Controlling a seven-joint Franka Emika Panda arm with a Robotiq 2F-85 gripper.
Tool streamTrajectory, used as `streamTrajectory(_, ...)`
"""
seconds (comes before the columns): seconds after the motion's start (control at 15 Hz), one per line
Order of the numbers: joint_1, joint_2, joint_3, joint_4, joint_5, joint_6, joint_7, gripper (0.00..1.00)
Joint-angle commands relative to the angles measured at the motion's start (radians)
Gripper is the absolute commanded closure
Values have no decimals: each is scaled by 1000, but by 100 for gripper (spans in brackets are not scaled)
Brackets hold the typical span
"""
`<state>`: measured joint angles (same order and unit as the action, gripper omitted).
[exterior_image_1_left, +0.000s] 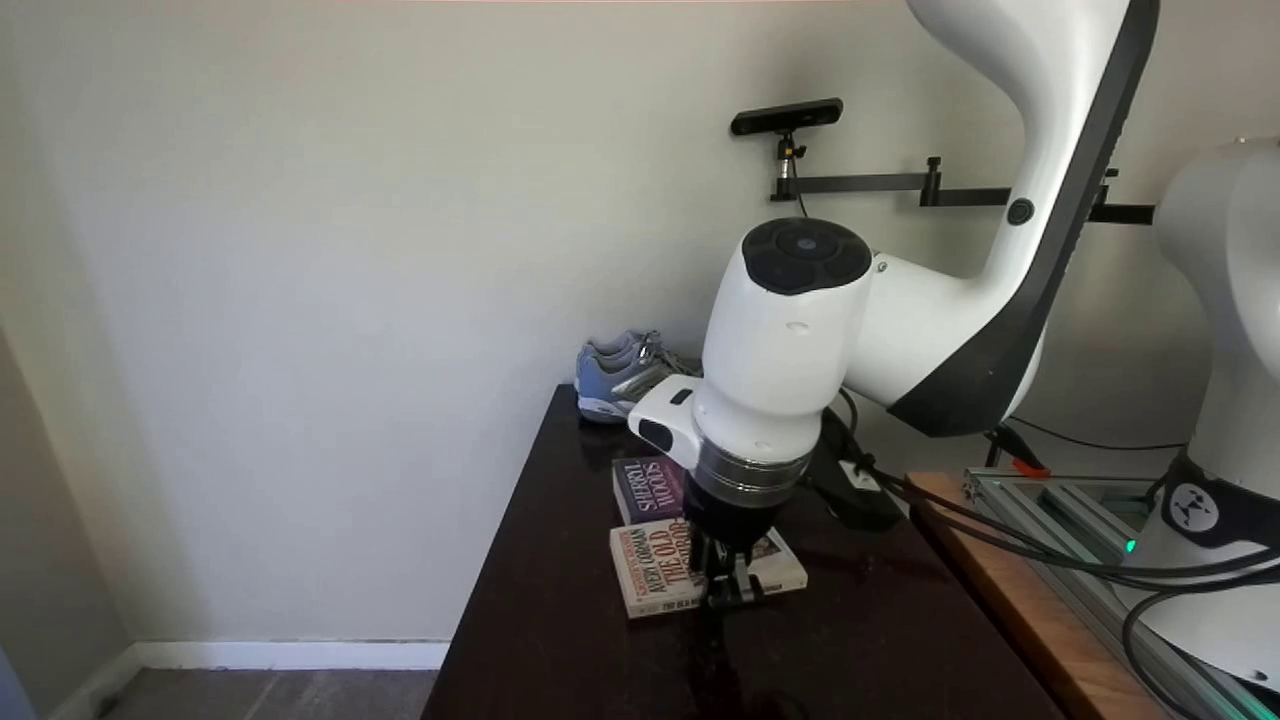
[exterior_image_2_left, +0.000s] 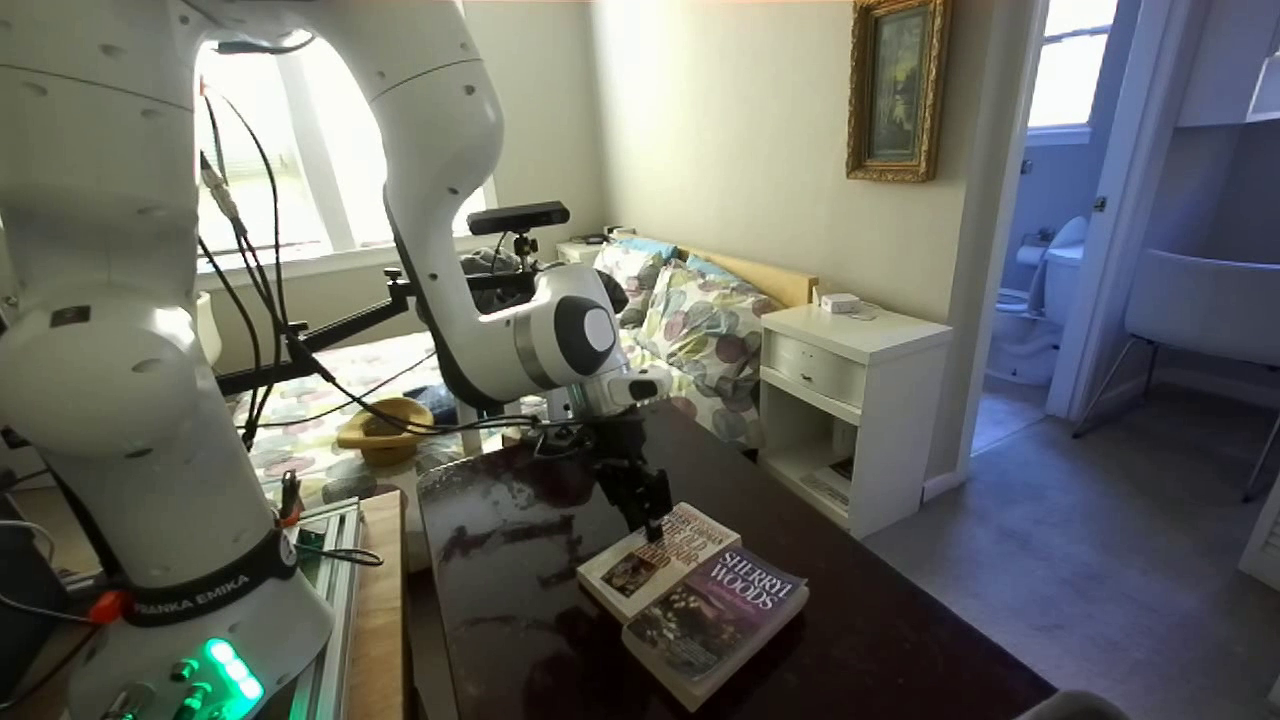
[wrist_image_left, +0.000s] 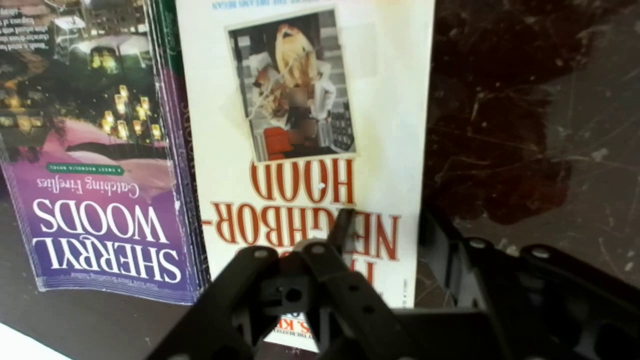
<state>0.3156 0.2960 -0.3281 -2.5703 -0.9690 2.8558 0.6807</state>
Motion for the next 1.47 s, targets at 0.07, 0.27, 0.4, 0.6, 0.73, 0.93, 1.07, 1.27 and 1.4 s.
streamTrajectory(0.07,-2,36,-1,32,25,22,68,20)
streamTrajectory(0.27,-4,50,4,63,36,18,94,2)
streamTrajectory(0.4,-3,66,5,88,39,13,110,0)
streamTrajectory(0.6,-4,93,6,126,47,8,139,2)
streamTrajectory(0.73,-8,111,7,152,59,6,152,6)
streamTrajectory(0.93,-7,137,4,186,67,8,183,11)
streamTrajectory(1.07,-7,150,2,201,72,11,197,13)
streamTrajectory(1.27,-8,166,3,217,72,10,217,21)
streamTrajectory(1.4,-12,174,6,223,76,9,220,39)
